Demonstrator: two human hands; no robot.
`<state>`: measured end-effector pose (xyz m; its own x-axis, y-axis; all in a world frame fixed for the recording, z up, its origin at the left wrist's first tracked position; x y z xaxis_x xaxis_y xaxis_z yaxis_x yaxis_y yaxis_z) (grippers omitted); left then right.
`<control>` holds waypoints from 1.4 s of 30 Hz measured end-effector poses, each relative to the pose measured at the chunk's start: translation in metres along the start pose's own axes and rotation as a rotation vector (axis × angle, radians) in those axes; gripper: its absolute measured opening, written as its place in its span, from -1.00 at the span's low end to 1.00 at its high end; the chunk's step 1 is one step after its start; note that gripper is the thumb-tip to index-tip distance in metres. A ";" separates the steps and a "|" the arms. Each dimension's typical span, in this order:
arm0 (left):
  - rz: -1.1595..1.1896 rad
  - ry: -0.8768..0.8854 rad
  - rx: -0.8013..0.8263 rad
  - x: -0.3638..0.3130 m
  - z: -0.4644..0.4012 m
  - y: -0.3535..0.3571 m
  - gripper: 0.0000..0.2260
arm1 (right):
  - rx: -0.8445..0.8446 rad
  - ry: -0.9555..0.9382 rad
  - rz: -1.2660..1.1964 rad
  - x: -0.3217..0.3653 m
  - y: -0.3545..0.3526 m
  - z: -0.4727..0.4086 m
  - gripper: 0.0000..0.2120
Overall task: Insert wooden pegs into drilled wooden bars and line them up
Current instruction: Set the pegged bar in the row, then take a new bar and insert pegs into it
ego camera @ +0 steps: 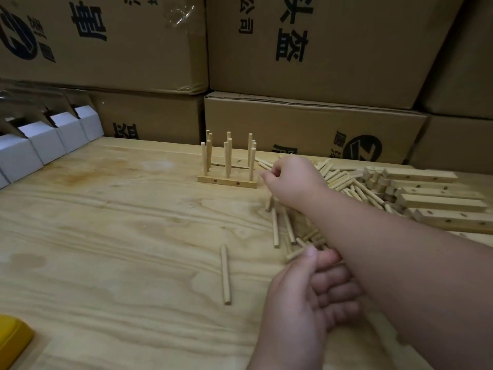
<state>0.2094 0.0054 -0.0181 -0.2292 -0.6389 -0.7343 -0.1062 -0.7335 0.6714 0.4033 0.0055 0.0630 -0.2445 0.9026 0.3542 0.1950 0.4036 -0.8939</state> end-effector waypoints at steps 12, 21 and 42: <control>-0.790 0.720 -0.179 -0.039 0.040 0.019 -0.83 | -0.170 0.101 -0.075 -0.097 -0.103 0.182 -0.63; -1.477 0.756 -0.547 -0.059 0.055 0.023 -0.69 | -0.328 0.122 -0.053 -0.139 -0.118 0.260 -0.72; -1.779 0.294 -0.049 -0.006 0.026 0.012 -0.38 | -0.168 0.179 -0.091 -0.150 -0.148 0.264 -0.73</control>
<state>0.1844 0.0062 -0.0030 0.2768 0.8257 -0.4915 0.0197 -0.5162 -0.8562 0.1599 -0.2290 0.0698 -0.0994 0.8676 0.4872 0.3384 0.4899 -0.8034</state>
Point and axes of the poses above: each hand's wrist, its own z-axis away from the middle knuckle, its own y-axis out of the palm, x = y × z, the point moved 8 cm from there along -z, towards the middle knuckle, and after that the axes turned 2 degrees about y, right-handed, at the moved point
